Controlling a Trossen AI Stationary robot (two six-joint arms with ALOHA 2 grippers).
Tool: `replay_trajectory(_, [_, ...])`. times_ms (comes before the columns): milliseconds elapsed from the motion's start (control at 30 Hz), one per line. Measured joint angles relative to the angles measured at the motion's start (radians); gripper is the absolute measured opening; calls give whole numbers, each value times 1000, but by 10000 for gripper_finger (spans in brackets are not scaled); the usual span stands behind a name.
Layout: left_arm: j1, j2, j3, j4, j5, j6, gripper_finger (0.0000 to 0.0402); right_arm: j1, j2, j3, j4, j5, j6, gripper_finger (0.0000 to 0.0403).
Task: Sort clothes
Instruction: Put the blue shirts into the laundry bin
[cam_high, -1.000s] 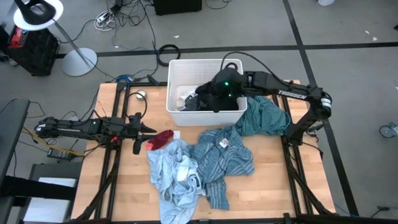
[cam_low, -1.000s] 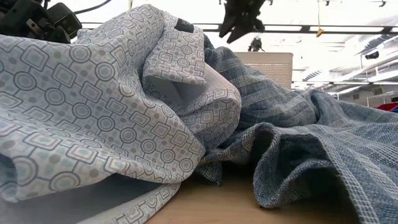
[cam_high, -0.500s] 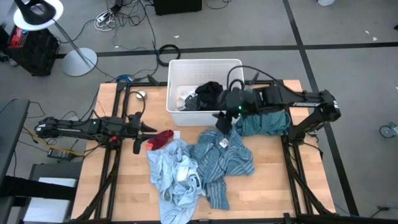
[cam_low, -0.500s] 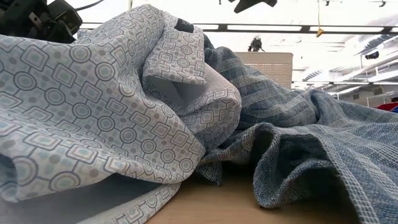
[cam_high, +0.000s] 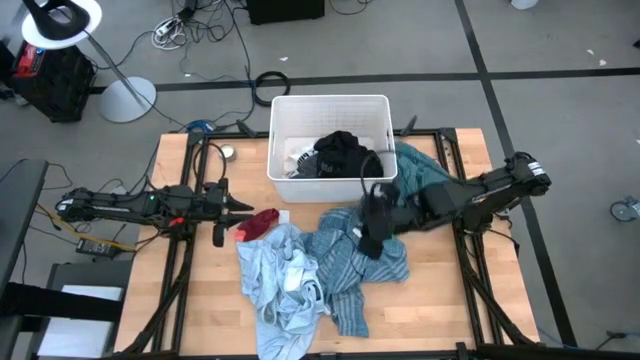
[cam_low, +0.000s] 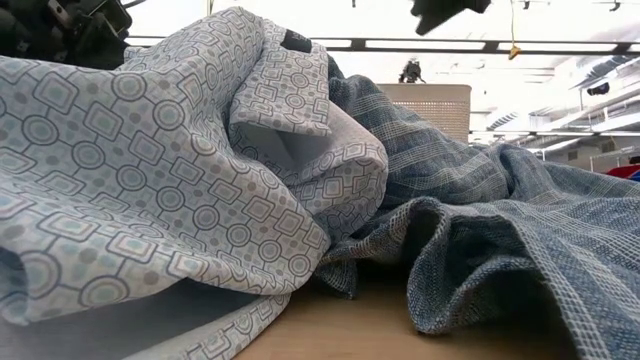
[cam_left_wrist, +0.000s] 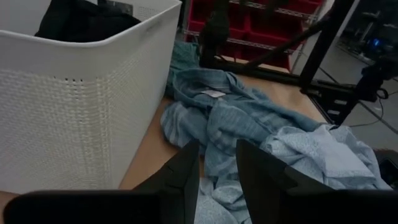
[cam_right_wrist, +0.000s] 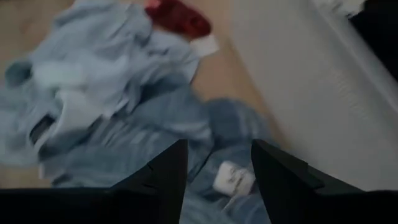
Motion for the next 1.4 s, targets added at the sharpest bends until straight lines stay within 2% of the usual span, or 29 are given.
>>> replay_trajectory(233, [0,0,0,3,-13,-15,111,94,1,-172,124,-37,1,178])
replay_trajectory(433, [0,7,0,-1,-15,-31,111,111,1,-337,363,-40,-74,181])
replay_trajectory(600, [0,7,0,-1,-16,-45,111,97,8,-420,555,-73,-140,187])
replay_trajectory(767, [0,7,0,-3,-17,-45,111,86,52,-441,612,-132,-228,212])
replay_trajectory(1200, [0,7,0,-5,-39,-53,111,69,227,-441,684,-130,-388,308])
replay_trajectory(1400, [0,7,0,-7,-39,-58,111,41,337,-440,767,-129,-388,311])
